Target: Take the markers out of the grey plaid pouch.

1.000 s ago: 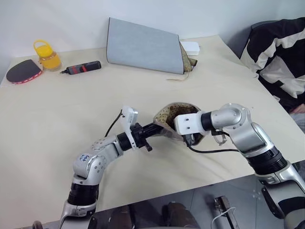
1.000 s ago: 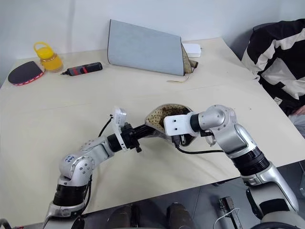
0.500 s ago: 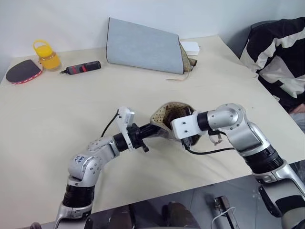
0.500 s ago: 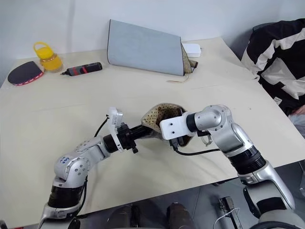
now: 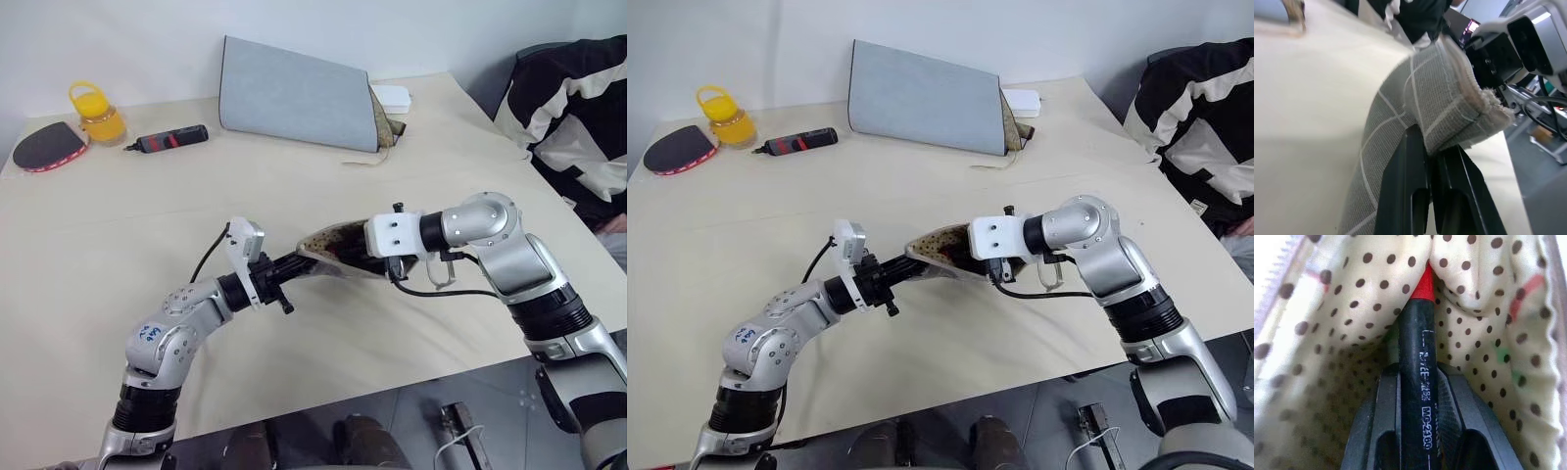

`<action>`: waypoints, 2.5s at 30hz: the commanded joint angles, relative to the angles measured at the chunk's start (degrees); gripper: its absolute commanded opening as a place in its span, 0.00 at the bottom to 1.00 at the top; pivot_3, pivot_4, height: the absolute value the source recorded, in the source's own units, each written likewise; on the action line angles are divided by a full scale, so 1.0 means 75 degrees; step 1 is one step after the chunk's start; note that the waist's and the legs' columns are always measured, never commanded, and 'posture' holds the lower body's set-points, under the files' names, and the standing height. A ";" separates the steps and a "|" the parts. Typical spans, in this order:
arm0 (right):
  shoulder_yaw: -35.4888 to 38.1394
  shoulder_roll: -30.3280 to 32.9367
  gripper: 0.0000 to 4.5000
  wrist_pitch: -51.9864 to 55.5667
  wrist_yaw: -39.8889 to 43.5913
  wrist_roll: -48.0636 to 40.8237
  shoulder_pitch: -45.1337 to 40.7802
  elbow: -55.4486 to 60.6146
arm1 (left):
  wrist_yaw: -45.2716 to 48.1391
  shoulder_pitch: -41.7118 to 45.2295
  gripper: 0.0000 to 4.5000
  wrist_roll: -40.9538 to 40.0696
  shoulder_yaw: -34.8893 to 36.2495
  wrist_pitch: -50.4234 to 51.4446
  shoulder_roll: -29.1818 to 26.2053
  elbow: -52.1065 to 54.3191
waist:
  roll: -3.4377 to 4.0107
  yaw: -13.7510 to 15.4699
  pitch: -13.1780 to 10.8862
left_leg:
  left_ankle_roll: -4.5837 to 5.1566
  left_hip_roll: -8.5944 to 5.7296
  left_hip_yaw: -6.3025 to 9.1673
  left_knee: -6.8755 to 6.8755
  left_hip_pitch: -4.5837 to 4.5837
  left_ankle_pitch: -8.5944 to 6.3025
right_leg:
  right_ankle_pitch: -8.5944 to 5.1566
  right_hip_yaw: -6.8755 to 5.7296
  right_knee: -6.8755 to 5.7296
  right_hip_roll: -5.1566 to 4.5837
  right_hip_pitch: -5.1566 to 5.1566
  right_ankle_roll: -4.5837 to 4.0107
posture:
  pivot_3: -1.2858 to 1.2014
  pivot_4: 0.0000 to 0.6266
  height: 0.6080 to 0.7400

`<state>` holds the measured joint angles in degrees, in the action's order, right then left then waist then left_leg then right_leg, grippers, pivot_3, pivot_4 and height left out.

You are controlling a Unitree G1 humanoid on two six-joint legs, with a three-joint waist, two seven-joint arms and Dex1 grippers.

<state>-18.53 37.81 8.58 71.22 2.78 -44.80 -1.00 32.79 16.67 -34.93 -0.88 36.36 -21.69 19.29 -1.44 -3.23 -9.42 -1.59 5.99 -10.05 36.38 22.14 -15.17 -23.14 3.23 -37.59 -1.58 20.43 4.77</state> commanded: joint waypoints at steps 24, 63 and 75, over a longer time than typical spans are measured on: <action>0.2280 0.0831 0.14 0.0114 -0.1174 -0.1170 -0.0844 -0.1878 | 0.0709 -0.0952 0.00 0.2058 0.0829 -0.2991 -0.1234 -0.0983 | 0.0008 0.0016 -0.0004 | 0.0001 0.0002 -0.0011 -0.0026 -0.0005 -0.0001 | -0.0001 0.0004 0.0002 -0.0008 0.0004 -0.0001 | 0.52 0.24 1.00; 0.2103 0.0722 0.58 0.0027 -0.1628 -0.0580 -0.0567 -0.2733 | 0.1009 -0.1128 0.00 0.0868 0.1088 -0.2160 -0.0960 -0.0189 | 0.0025 -0.0028 -0.0013 | -0.0002 0.0004 -0.0020 -0.0026 -0.0005 -0.0001 | -0.0001 0.0016 0.0007 0.0004 0.0005 -0.0001 | 0.52 0.24 1.00; 0.2389 -0.0266 0.58 0.3028 -0.1104 -0.3542 -0.1078 0.1195 | 0.0776 -0.0805 0.00 0.0619 0.0950 -0.1569 -0.0773 -0.0088 | 0.0026 -0.0033 -0.0012 | -0.0008 0.0017 -0.0014 -0.0033 -0.0002 -0.0004 | -0.0001 0.0015 -0.0017 0.0010 0.0018 -0.0001 | 0.52 0.24 1.00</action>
<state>-0.95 36.53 28.45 62.97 -19.75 -52.59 1.71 38.82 10.28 -28.93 5.76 24.05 -27.29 15.57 -1.25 -3.48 -9.51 -1.68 6.16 -10.10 36.14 22.13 -15.22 -23.14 3.32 -37.73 -1.49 20.56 4.76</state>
